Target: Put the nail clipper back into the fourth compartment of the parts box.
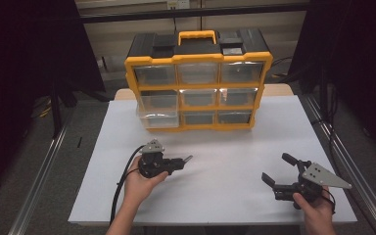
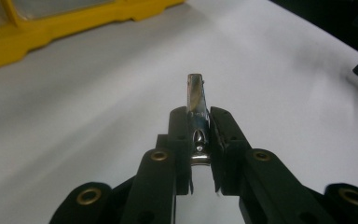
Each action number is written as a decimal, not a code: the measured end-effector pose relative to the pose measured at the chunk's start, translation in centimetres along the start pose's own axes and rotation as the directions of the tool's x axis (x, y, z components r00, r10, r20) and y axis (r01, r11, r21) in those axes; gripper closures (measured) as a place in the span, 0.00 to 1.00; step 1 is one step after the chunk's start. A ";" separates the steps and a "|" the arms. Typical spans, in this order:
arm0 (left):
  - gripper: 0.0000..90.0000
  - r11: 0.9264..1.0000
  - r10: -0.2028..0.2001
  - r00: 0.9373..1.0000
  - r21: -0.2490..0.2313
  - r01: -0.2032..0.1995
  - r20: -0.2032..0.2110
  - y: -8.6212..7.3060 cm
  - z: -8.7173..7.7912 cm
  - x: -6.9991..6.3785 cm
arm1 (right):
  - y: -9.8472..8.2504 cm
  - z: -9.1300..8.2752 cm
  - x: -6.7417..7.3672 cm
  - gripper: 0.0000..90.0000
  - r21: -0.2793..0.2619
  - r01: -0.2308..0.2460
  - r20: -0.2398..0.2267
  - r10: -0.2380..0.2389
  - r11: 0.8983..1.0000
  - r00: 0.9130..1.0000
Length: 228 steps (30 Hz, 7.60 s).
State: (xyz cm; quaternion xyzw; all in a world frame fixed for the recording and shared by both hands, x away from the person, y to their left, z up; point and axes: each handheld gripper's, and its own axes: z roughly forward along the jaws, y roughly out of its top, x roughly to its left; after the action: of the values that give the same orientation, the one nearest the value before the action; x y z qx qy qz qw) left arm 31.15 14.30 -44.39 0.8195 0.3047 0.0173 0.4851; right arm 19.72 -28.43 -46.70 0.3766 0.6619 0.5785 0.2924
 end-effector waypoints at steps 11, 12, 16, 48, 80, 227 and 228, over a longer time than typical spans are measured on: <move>0.89 0.994 0.001 1.000 -0.112 -0.003 -0.017 0.8 -1.4 0.0 | 0.0 0.1 0.0 0.02 -0.006 0.008 0.002 -0.008 1.000 1.000; 0.89 0.992 0.001 1.000 -0.127 -0.002 -0.008 0.9 -1.5 0.0 | 0.0 0.1 0.0 0.02 -0.006 0.008 0.002 -0.008 1.000 1.000; 0.89 0.990 0.009 1.000 -0.143 -0.010 -0.010 1.6 -1.8 -0.2 | 0.0 0.1 0.1 0.02 -0.005 0.007 -0.004 -0.007 1.000 1.000; 0.89 0.968 0.043 0.999 -0.244 -0.049 -0.033 7.3 -5.0 -1.4 | 0.0 0.3 0.1 0.02 -0.003 0.013 -0.005 -0.013 1.000 1.000; 0.89 0.962 0.046 0.996 -0.265 -0.063 -0.070 11.1 -6.3 -1.2 | -0.1 0.2 0.0 0.02 0.001 0.004 -0.006 -0.004 1.000 1.000; 0.66 0.954 -0.052 0.938 -0.294 -0.054 -0.343 11.4 -5.7 4.0 | -0.1 0.0 0.0 0.02 -0.005 0.008 -0.008 -0.008 1.000 1.000; 0.64 0.953 -0.052 0.942 -0.298 -0.053 -0.332 11.4 -5.7 3.9 | -0.1 0.0 0.0 0.02 -0.005 0.009 -0.007 -0.009 1.000 1.000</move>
State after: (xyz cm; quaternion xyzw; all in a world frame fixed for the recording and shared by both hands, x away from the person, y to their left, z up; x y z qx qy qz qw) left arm 38.00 16.88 -33.23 0.7207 0.3763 0.2032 0.5456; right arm 19.69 -28.45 -46.75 0.3708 0.6631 0.5803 0.2934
